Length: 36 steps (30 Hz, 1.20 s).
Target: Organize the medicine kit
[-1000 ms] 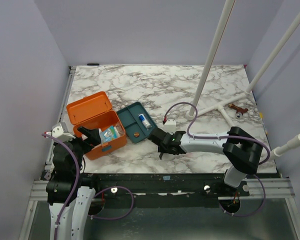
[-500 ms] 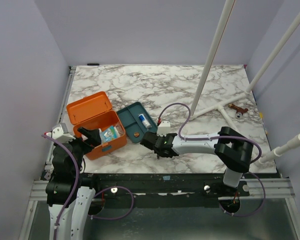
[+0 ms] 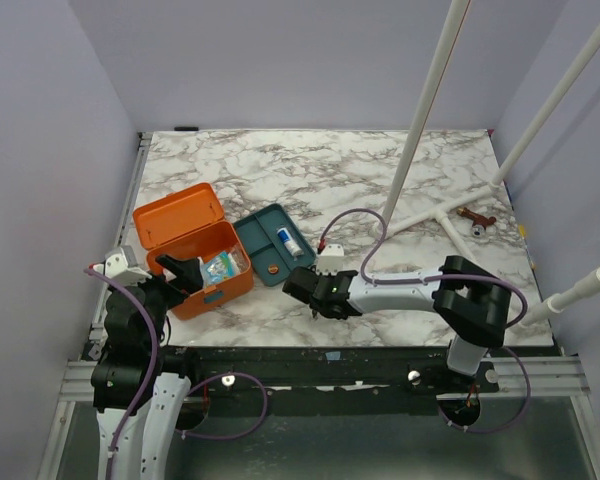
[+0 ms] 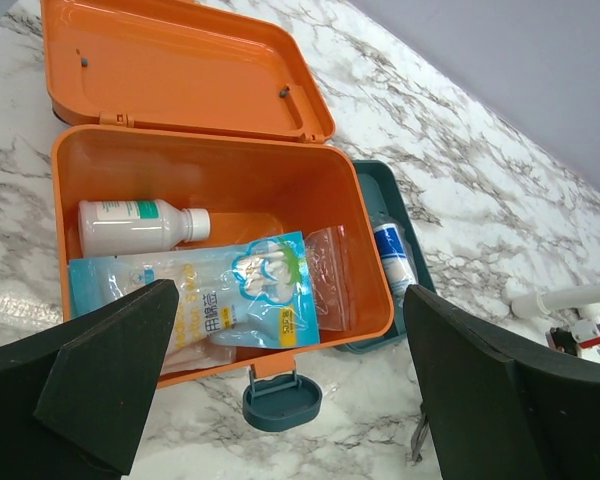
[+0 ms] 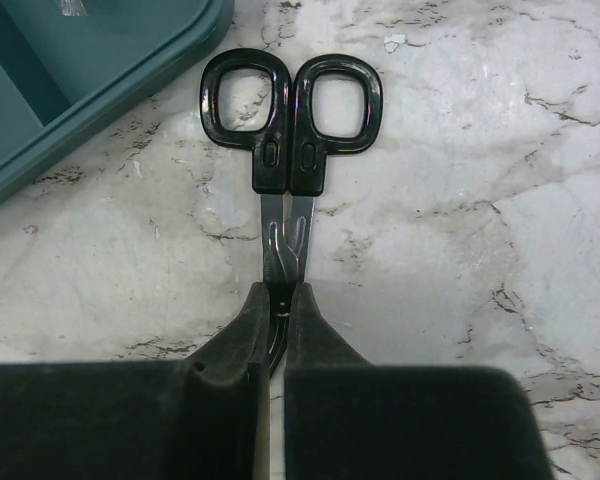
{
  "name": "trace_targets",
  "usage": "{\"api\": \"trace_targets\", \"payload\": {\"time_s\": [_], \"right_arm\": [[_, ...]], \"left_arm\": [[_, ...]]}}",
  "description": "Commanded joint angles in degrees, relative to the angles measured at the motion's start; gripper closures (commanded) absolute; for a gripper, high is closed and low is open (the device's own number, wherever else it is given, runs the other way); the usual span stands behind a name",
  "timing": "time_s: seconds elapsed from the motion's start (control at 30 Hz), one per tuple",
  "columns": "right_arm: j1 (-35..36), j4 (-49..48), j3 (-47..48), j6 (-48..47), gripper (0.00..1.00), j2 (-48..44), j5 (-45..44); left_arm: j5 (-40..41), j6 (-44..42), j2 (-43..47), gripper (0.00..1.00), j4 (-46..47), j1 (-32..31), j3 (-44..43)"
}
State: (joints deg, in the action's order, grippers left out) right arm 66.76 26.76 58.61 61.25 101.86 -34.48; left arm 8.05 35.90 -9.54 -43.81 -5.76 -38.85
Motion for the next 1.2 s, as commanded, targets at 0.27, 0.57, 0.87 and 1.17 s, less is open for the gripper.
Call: {"api": "trace_targets", "payload": {"time_s": [0.27,0.57,0.87,1.17], "right_arm": [[0.4,-2.6,-13.3,-2.9,0.99,-9.4,5.9],[0.4,-9.5,-21.9,-7.6,0.99,-19.7,10.2],[0.9,-15.9,-26.3,-13.1,0.99,-27.9,13.9],[0.9,-14.2,-24.8,-12.5,0.99,-25.0,12.1]], "left_arm": [[-29.4,-9.6,-4.7,0.02,5.9,-0.4,-0.4],[-43.5,-6.8,-12.2,0.02,5.2,-0.5,-0.9],[-47.8,-5.3,-13.8,0.01,4.6,-2.3,-0.9],[-46.3,-0.8,-15.2,0.02,8.3,-8.4,1.8]]}}
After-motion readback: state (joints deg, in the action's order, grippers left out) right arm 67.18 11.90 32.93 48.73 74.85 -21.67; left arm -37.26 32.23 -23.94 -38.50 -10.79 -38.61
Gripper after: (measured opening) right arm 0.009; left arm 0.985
